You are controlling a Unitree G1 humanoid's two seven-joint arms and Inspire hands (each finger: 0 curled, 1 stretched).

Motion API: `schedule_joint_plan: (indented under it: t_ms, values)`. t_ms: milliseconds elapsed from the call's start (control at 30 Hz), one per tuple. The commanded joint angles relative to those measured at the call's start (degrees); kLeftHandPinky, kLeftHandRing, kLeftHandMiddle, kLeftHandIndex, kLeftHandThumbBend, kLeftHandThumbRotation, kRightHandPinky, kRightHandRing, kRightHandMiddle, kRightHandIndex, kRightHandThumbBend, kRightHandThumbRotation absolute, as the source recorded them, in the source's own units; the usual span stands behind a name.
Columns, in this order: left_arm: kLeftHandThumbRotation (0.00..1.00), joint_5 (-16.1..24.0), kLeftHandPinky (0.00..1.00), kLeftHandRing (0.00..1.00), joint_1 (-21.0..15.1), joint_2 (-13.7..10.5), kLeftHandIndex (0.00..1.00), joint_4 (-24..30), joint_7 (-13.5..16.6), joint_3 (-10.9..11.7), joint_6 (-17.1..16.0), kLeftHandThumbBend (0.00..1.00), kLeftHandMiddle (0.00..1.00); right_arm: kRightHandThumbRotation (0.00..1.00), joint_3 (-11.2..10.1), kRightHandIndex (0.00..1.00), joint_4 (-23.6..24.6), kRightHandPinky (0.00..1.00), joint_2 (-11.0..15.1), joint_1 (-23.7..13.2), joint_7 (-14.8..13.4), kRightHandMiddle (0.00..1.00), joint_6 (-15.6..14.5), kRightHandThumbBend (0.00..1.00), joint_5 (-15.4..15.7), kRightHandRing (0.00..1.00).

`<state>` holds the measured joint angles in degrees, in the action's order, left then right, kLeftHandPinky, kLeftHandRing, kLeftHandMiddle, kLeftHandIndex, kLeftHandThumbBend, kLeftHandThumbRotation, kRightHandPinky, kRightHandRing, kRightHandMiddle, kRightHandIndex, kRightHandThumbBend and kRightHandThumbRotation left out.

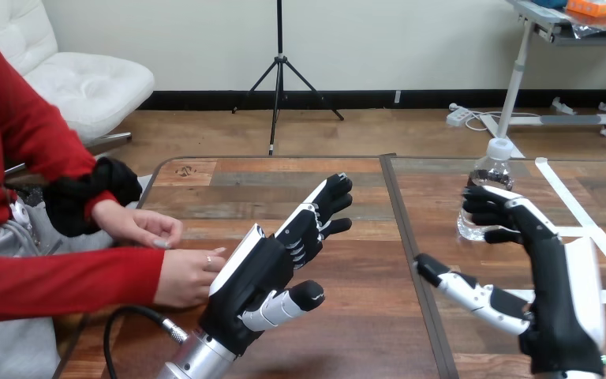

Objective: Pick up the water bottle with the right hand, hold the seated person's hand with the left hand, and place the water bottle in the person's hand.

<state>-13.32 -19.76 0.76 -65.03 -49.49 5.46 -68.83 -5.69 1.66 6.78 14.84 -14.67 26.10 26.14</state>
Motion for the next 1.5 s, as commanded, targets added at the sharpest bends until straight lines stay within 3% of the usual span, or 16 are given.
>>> schedule_joint_plan:
  t_ms: [0,333,767,1467]
  values:
    - [0.81,-0.2,0.90,0.97,-3.9,0.5,0.98,0.0,0.6,0.2,-0.7,1.00,0.98,0.50,-1.4,0.74,3.2,0.62,1.9,-5.8,0.4,0.72,-3.1,1.00,0.0,0.70]
    - [0.82,-0.2,0.90,0.97,-3.8,0.8,0.97,0.1,0.6,0.1,-0.9,1.00,0.98,0.50,-2.7,0.75,0.8,0.61,4.8,-9.4,0.3,0.74,-6.6,1.00,-1.3,0.72]
    - [0.82,0.2,0.90,0.97,-3.5,0.8,0.97,0.2,1.3,0.1,-1.2,1.00,0.98,0.51,-4.0,0.78,-1.4,0.60,7.3,-13.5,0.6,0.76,-13.6,1.00,-1.5,0.74]
    - [0.81,-0.2,0.90,0.96,-3.5,0.8,0.97,0.2,1.4,0.2,-1.6,1.00,0.98,0.48,-4.2,0.85,-5.9,0.66,10.4,-18.8,0.7,0.81,-18.2,1.00,-2.5,0.80]
